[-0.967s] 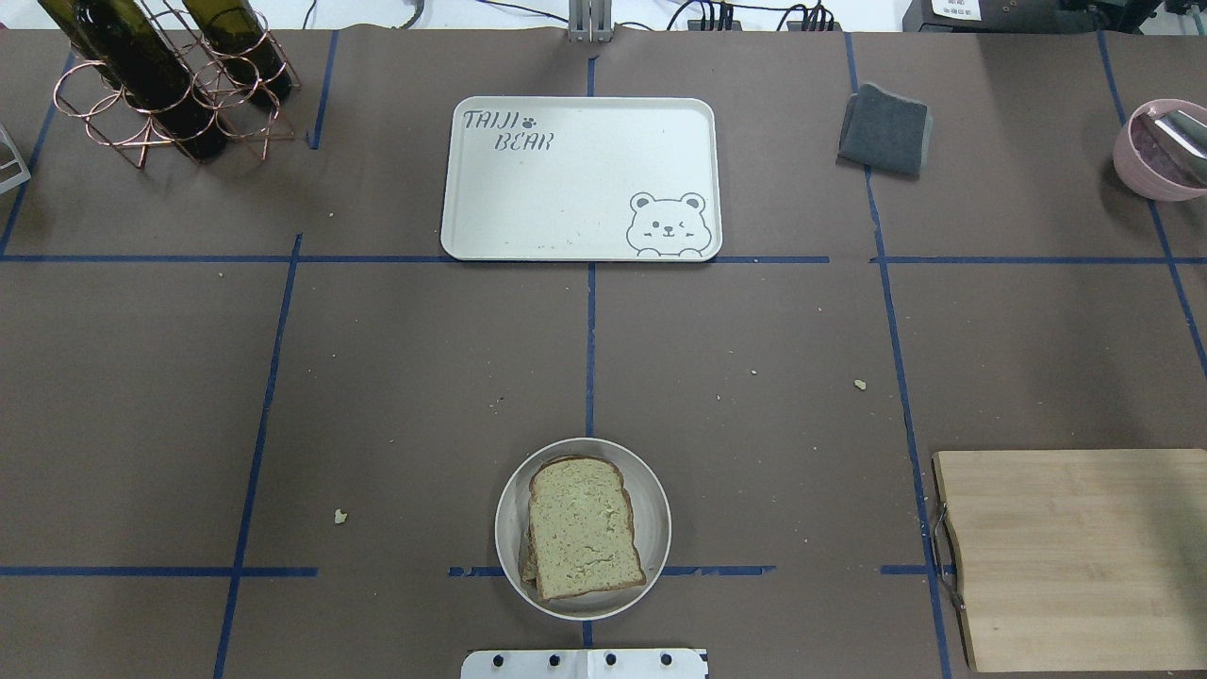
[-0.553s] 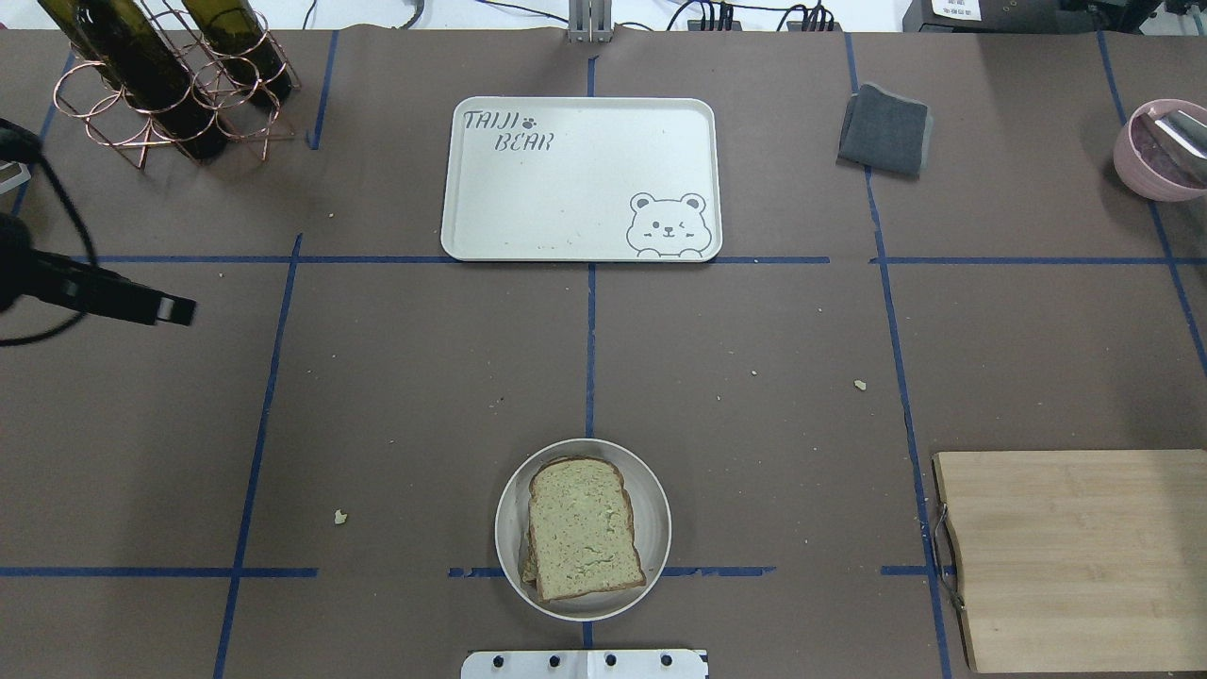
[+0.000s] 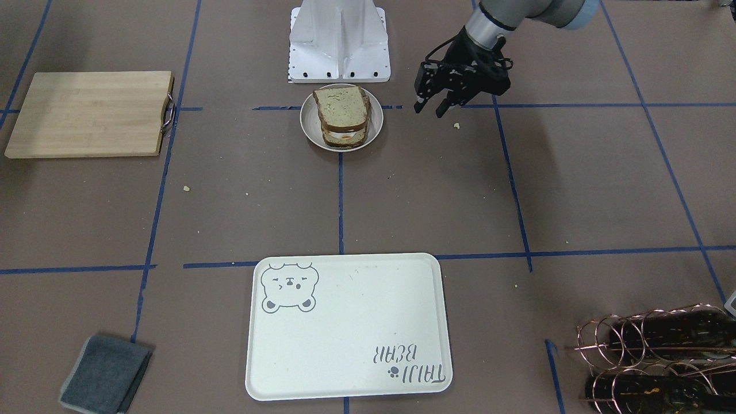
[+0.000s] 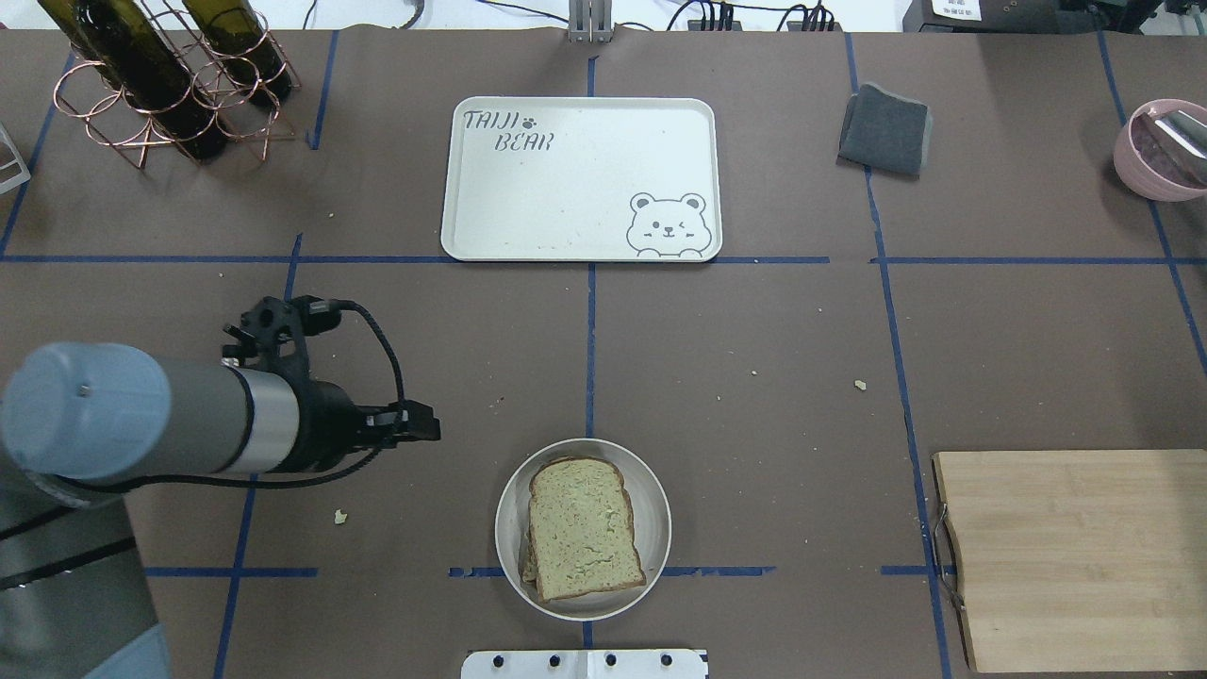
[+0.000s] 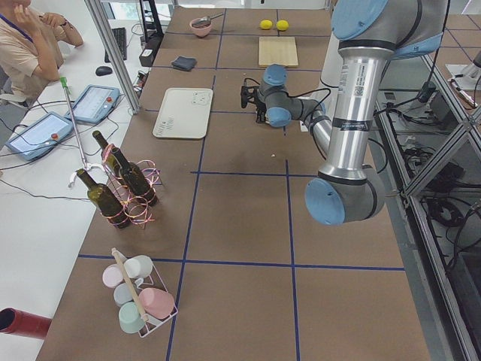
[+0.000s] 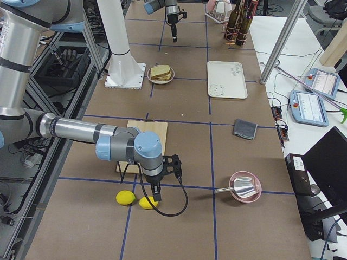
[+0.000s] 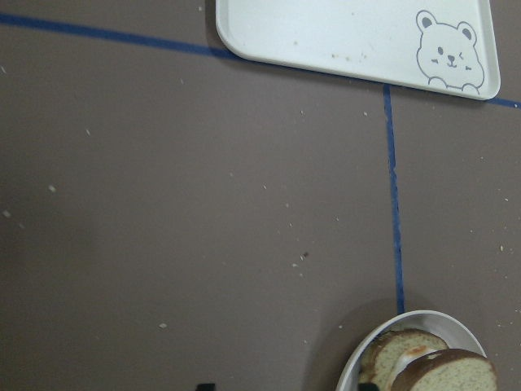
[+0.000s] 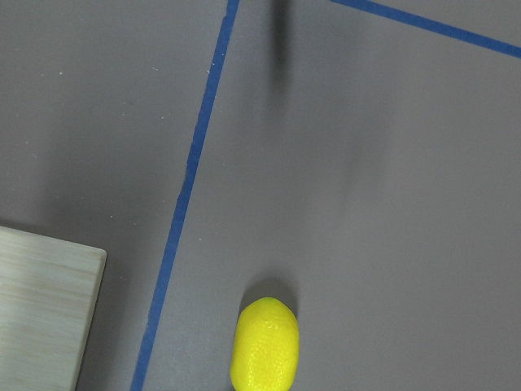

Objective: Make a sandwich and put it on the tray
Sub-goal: 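Reach the left gripper to the rim of the white plate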

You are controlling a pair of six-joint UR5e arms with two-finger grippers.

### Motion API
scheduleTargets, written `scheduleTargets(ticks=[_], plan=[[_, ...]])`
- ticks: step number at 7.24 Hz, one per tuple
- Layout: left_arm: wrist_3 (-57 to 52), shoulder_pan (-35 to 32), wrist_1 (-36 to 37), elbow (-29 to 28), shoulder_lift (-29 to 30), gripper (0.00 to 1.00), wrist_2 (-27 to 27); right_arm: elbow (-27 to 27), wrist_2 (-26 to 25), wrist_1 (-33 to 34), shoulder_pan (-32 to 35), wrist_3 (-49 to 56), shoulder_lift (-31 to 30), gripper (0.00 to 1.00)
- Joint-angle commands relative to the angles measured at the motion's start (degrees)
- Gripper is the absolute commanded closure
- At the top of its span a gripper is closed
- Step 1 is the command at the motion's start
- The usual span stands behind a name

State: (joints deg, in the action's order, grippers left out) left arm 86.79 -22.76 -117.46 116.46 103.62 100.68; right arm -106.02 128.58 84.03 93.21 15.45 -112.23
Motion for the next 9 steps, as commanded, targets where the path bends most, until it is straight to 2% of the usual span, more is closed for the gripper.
scheduleTargets(ticks=[1,7,9], plan=[[3.6,4.4,-0.1,-7.8,5.4,0.58,-4.3,0.1,-0.1,0.0,0.2,0.0,0.0,0.0],[3.6,8.9,-0.2,-9.6,6.5,0.58,-5.7,0.5,-0.1,0.0,0.8,0.1,0.0,0.0],[3.8,10.5,-0.2,-9.9,6.7,0.68,-6.6,0.6,-0.2,0.0,0.8,0.1,0.0,0.0]])
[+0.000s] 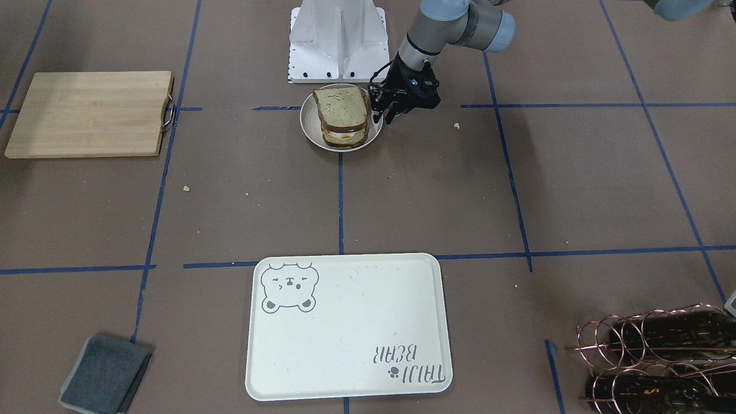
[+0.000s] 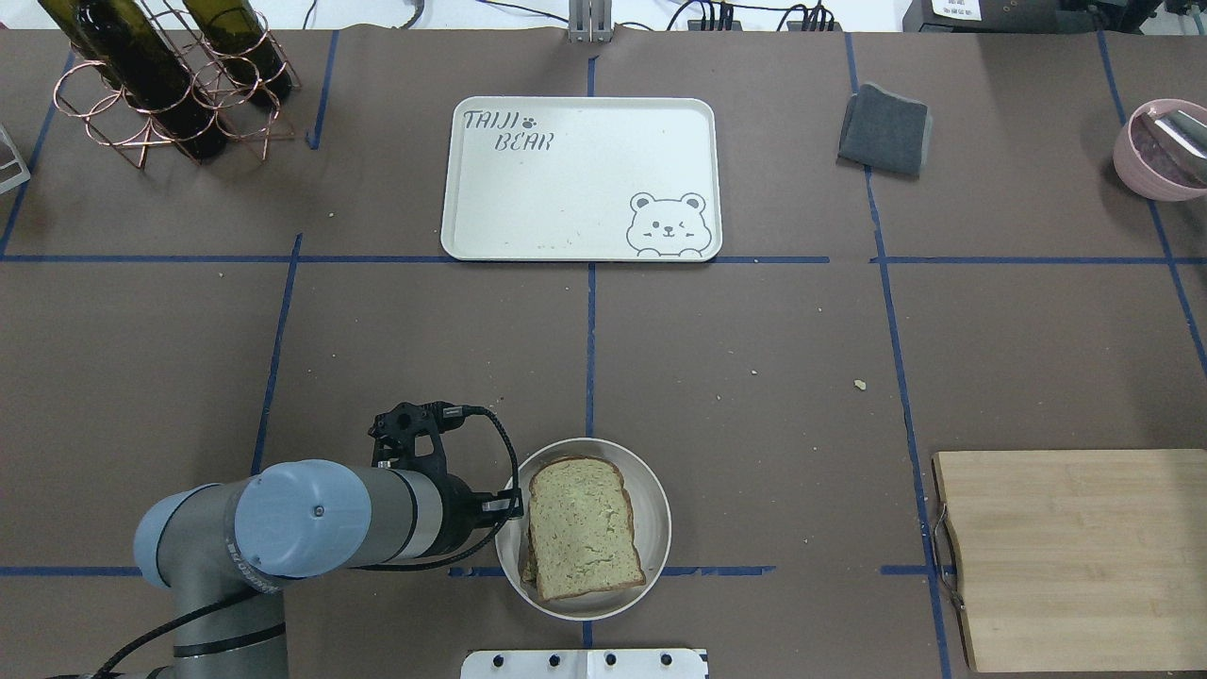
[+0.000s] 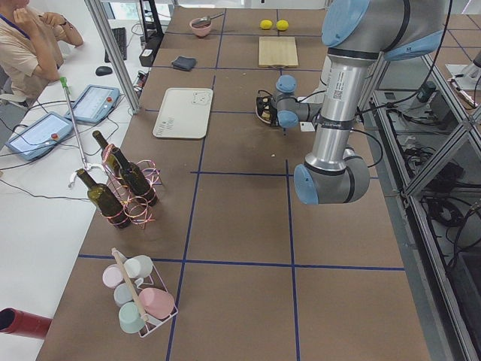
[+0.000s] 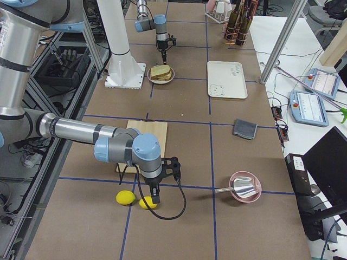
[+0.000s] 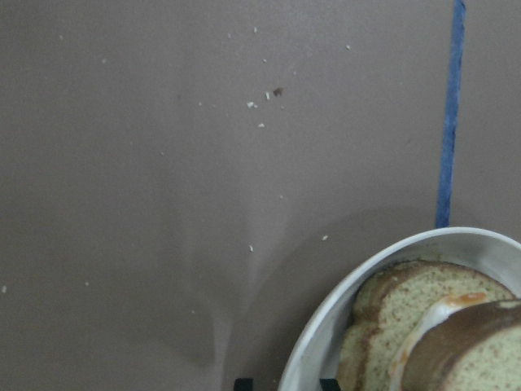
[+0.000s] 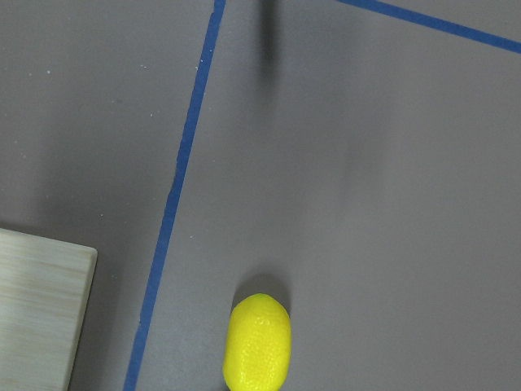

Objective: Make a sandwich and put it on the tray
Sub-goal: 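Grip the plate rim with the left gripper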

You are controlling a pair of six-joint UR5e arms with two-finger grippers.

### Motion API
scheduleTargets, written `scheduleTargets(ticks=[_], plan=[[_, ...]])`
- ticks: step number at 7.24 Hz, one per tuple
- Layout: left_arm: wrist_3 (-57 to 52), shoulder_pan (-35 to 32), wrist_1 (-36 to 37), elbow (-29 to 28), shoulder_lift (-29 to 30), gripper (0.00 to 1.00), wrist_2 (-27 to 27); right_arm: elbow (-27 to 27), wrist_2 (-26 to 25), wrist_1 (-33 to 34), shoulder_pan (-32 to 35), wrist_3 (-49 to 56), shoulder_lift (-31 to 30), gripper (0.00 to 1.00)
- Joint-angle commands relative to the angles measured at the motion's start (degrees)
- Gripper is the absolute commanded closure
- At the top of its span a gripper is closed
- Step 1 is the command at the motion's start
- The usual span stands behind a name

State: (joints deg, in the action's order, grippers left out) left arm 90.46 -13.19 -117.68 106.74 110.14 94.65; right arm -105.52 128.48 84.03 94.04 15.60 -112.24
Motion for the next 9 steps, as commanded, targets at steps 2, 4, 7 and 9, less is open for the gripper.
scheduleTargets(ticks=[2,4,7,9], plan=[[1.0,1.7,0.0,-0.6,0.1,0.73,-0.8,0.6,-0.2,0.0,0.0,0.0,0.0,0.0],[1.0,1.7,0.0,-1.1,0.2,0.74,-0.8,0.6,-0.2,0.0,0.0,0.0,0.0,0.0],[0.7,1.7,0.1,0.1,0.2,1.0,-0.3,0.7,-0.4,0.0,0.0,0.0,0.1,0.0],[0.2,-4.6,0.6,0.6,1.6,1.0,2.4,2.1,-0.5,-0.1,0.0,0.0,0.6,0.0]])
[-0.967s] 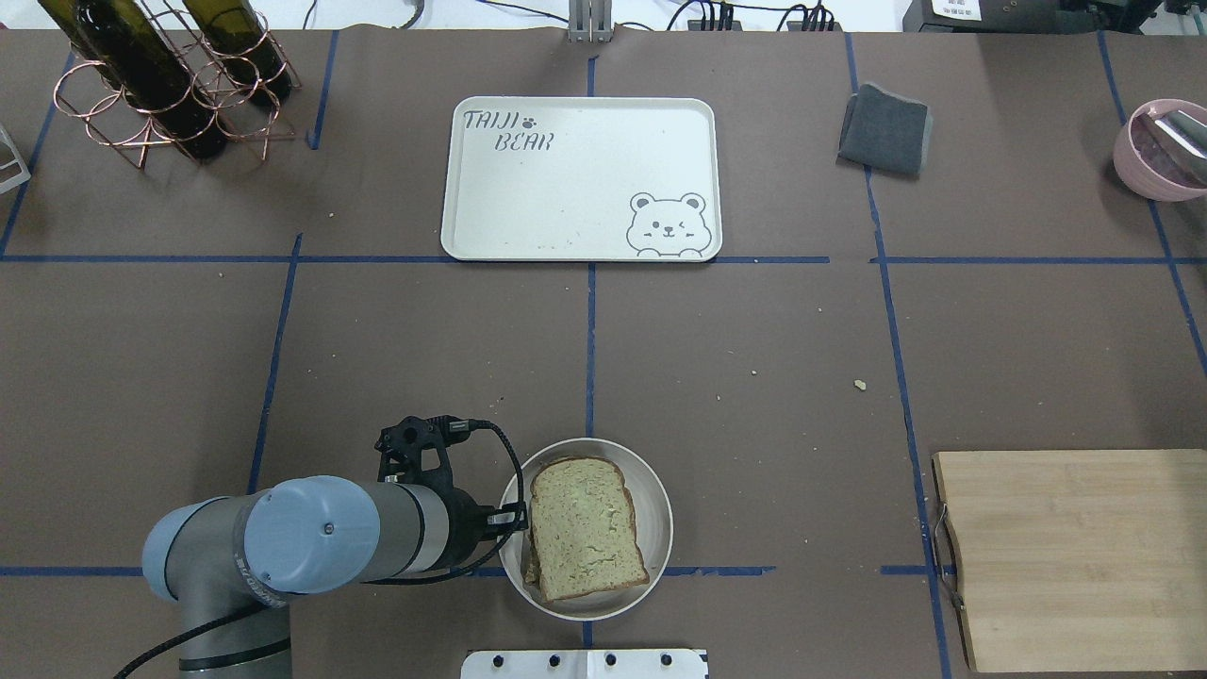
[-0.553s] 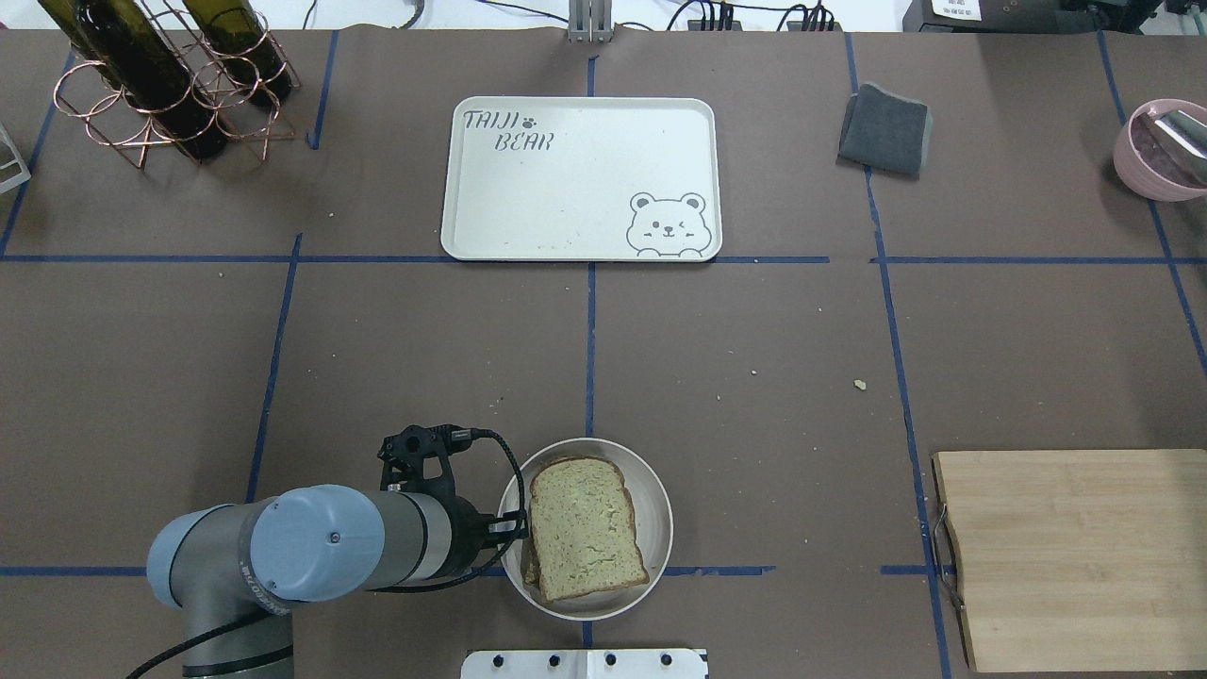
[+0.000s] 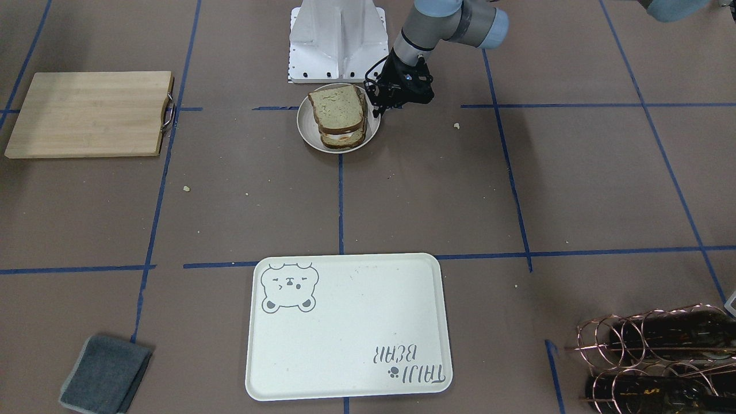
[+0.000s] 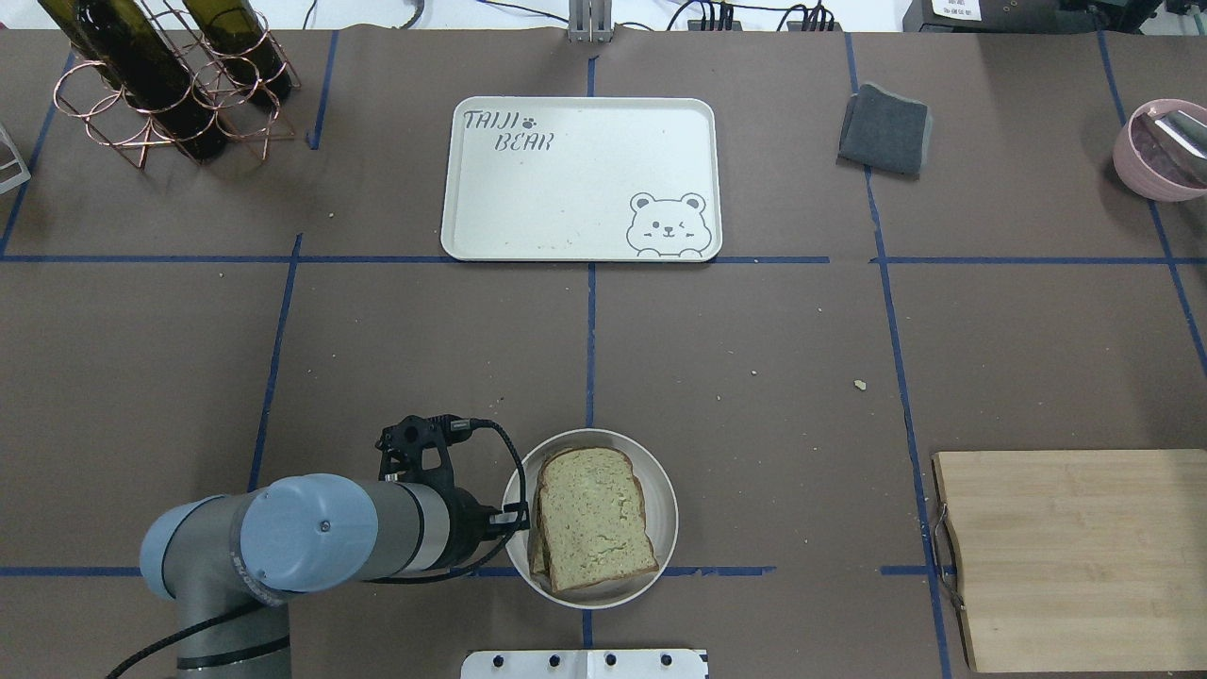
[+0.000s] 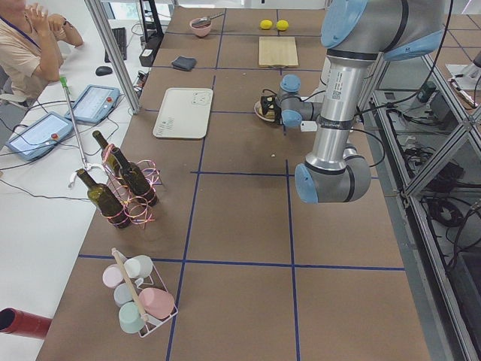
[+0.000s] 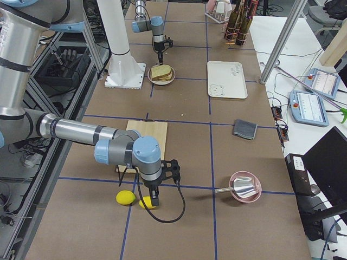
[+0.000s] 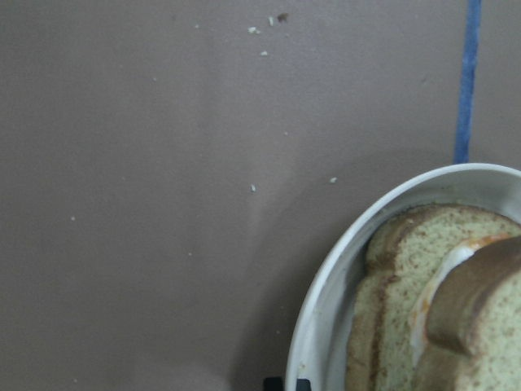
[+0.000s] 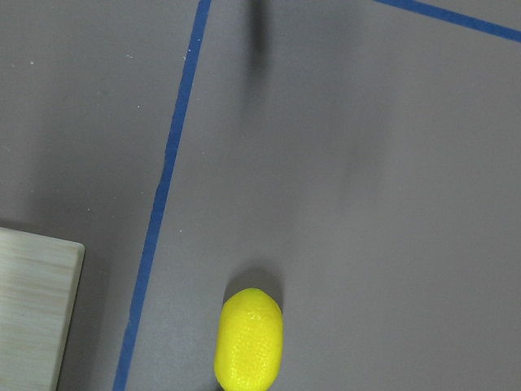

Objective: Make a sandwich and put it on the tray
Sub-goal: 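Grip the plate rim with the left gripper, then carry the plate with the left gripper onto the white bear tray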

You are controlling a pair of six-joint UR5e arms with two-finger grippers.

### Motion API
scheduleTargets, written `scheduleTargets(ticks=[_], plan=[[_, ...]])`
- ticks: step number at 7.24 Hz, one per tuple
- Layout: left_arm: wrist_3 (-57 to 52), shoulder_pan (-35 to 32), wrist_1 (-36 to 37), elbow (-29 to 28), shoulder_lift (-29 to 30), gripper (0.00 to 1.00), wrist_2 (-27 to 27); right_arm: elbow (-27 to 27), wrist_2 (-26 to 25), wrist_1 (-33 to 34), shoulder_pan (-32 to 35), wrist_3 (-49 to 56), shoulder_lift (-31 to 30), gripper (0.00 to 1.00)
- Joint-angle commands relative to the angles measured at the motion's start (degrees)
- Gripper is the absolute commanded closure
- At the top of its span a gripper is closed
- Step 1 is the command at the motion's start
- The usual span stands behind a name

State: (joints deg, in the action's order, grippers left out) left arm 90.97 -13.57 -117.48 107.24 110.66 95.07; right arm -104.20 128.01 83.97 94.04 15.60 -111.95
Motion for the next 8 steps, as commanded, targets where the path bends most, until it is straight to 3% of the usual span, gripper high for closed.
scheduleTargets(ticks=[1,3,4,6,8], plan=[[-1.2,-9.7,0.3,-0.4,1.4,1.0,8.1,1.0,-0.1,-0.1,0.0,0.0,0.4,0.0],[-10.0,-20.7,1.3,-6.6,8.0,1.0,12.9,1.0,-0.1,-0.1,1.0,0.1,0.4,0.0],[-13.8,-25.8,1.3,-14.5,14.5,1.0,16.2,1.0,-0.1,-0.1,1.4,0.1,0.4,0.0],[-18.7,-31.4,0.5,-30.2,25.4,1.0,16.4,0.9,0.0,-0.1,2.3,0.5,0.4,0.0],[-19.2,-31.9,-8.2,-43.5,30.1,1.0,16.1,1.0,0.0,-0.1,2.5,0.6,0.4,0.0]])
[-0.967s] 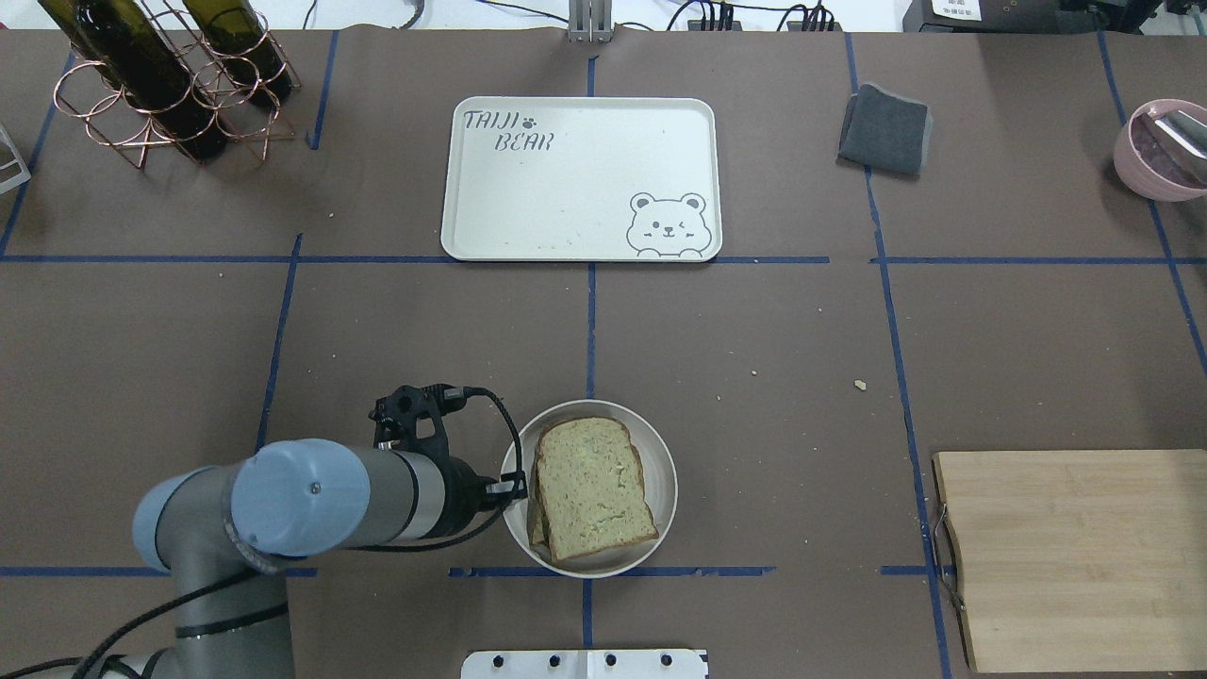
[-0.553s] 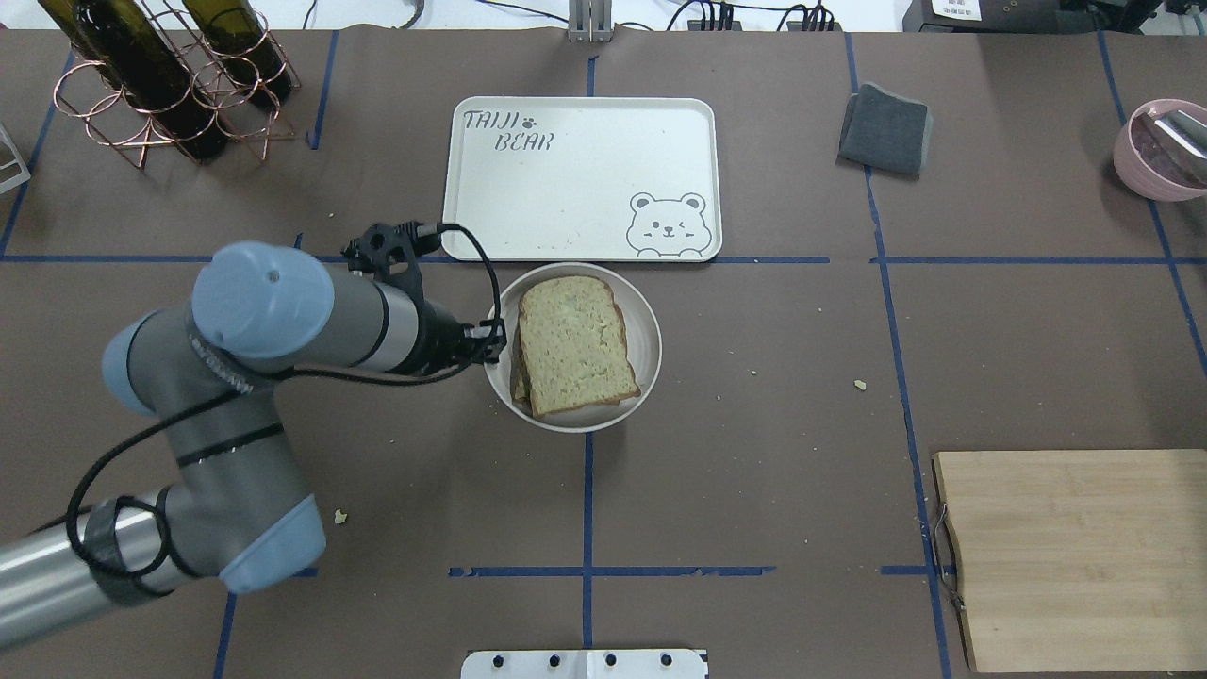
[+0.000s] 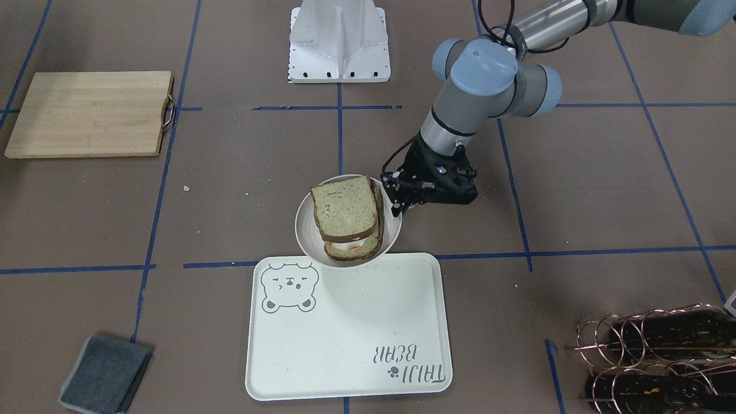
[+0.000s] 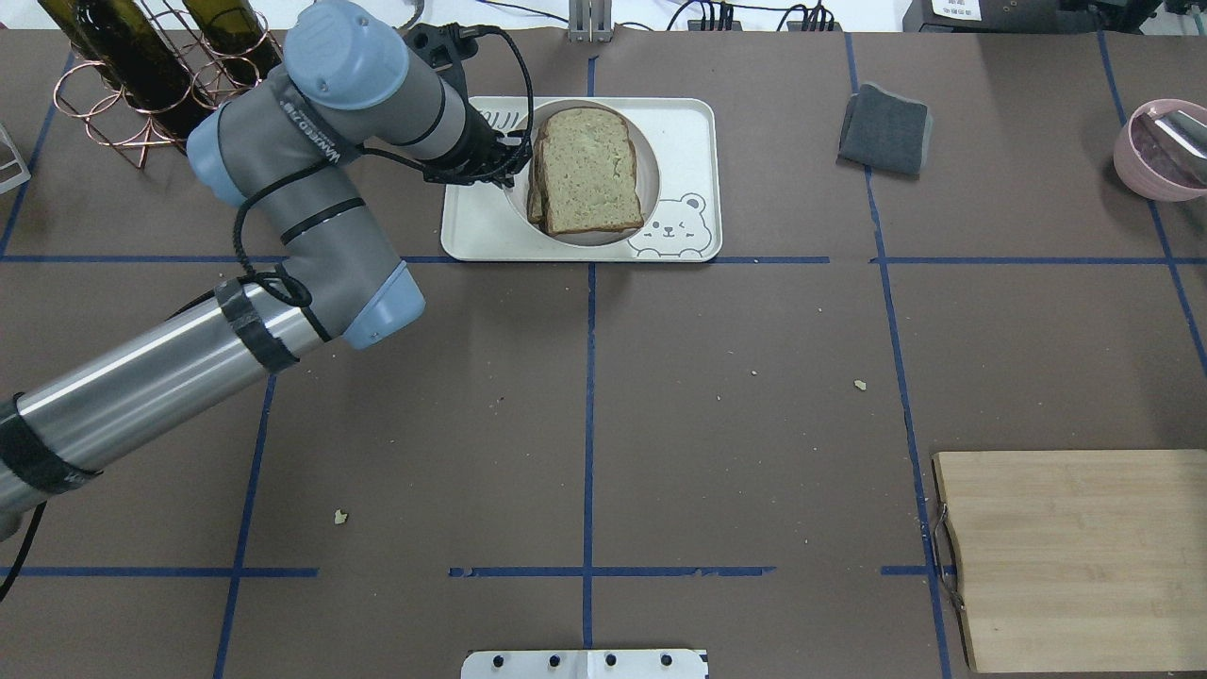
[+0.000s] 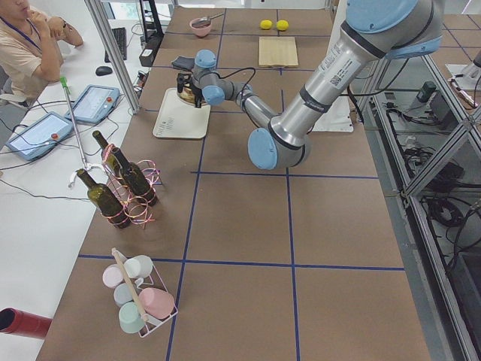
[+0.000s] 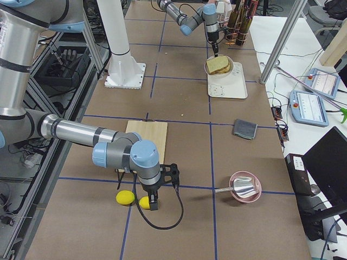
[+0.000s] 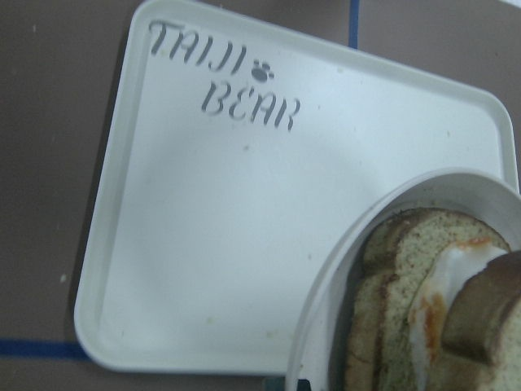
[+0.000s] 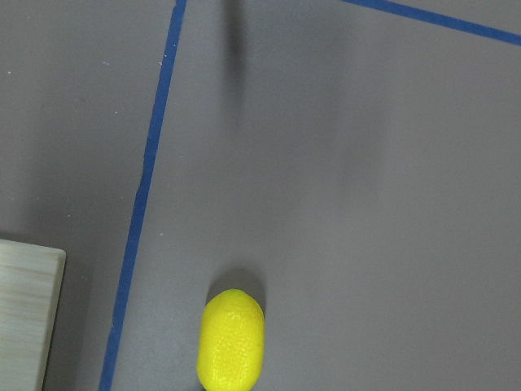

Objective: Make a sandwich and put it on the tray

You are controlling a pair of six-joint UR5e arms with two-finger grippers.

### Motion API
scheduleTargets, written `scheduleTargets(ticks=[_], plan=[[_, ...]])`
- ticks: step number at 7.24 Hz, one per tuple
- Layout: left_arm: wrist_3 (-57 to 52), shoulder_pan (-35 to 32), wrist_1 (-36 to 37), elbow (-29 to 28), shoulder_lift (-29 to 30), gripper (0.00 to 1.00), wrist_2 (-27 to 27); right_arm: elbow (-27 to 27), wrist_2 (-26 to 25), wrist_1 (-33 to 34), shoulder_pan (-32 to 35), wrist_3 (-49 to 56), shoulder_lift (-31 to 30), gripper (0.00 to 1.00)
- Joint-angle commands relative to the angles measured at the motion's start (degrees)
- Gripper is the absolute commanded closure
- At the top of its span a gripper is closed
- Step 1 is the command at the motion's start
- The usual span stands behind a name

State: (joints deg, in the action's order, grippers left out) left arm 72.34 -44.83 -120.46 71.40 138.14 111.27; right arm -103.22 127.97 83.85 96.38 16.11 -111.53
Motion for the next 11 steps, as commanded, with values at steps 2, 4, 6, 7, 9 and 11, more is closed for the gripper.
scheduleTargets(ticks=[2,4,6,7,9,11], plan=[[-0.5,1.0,-6.7,-14.1,6.2,1.0,-3.5,0.3,0.0,0.0,0.1,0.1,0.0,0.0],[-1.0,1.7,-6.8,-14.1,6.0,0.49,-4.0,0.9,0.0,0.0,0.1,0.0,0.0,0.0],[-6.6,1.4,-6.7,-12.2,4.6,0.0,-4.0,1.6,0.0,0.0,0.1,0.0,0.3,0.0],[-8.0,0.9,-6.0,-7.3,1.8,0.0,-3.8,1.7,0.0,0.0,0.1,0.0,0.1,0.0],[-13.8,-0.5,3.2,9.2,-7.4,0.0,0.1,2.0,0.0,0.0,0.1,0.0,-0.1,0.0],[-22.8,-2.1,19.5,34.3,-20.3,0.0,1.1,2.1,0.0,0.0,0.1,-0.1,-0.3,0.0]])
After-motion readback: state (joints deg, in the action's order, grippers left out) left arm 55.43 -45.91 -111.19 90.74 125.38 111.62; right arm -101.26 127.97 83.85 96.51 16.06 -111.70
